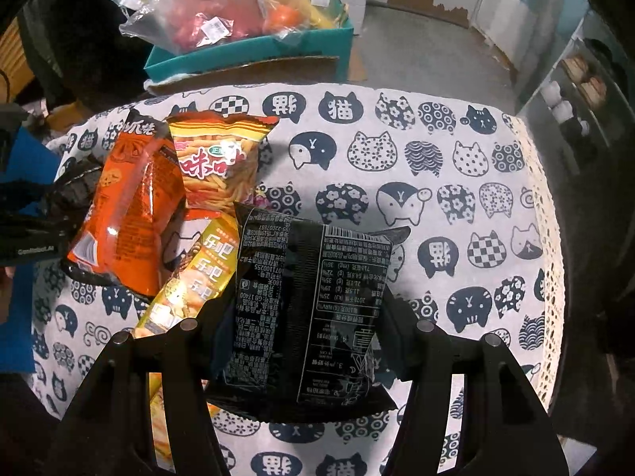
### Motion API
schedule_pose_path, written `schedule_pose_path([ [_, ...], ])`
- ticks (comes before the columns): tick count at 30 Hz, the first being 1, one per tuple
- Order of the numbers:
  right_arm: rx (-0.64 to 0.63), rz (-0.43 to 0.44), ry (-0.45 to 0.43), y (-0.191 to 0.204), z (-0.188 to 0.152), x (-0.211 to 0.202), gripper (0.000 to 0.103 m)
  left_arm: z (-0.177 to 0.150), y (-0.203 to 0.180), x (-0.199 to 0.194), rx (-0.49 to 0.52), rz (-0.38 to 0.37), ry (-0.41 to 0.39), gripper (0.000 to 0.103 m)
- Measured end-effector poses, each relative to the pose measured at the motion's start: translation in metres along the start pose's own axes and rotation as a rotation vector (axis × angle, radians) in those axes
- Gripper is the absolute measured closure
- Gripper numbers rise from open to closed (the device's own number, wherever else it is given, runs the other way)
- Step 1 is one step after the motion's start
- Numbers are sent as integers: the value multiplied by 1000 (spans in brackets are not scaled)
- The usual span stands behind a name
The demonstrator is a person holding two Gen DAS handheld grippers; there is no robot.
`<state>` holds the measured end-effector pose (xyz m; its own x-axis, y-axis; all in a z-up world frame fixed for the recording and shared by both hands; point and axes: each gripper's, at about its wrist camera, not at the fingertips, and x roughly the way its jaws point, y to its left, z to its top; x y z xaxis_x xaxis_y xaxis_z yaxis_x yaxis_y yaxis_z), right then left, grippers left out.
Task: Organize snacks
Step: 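Grasp a black snack bag with the left tool while the right tool grasps another black bag, then carry both black bags with the left and right tools over the box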
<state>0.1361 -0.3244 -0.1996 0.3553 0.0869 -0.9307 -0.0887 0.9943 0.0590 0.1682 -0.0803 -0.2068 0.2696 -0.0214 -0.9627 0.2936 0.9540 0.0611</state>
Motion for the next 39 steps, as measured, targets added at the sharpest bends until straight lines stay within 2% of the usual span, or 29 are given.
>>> schedule_pose_path([
  [7,-22,2,-17,9,1,-7,43,-9,-9,-14,22,50,-41,45],
  [13,-37,5,-43,19,4,-20,43,-17,-13,-44,26,94,-123,45],
  [23,-56,11,-126,42,7,-53,43,-43,7,-92,-87,39,-193,45],
  [30,-87,46,-201,72,14,-88,43,-58,18,-128,-108,74,-277,45],
  [39,-128,85,-245,109,21,-108,43,-77,41,-159,-157,80,-326,45],
])
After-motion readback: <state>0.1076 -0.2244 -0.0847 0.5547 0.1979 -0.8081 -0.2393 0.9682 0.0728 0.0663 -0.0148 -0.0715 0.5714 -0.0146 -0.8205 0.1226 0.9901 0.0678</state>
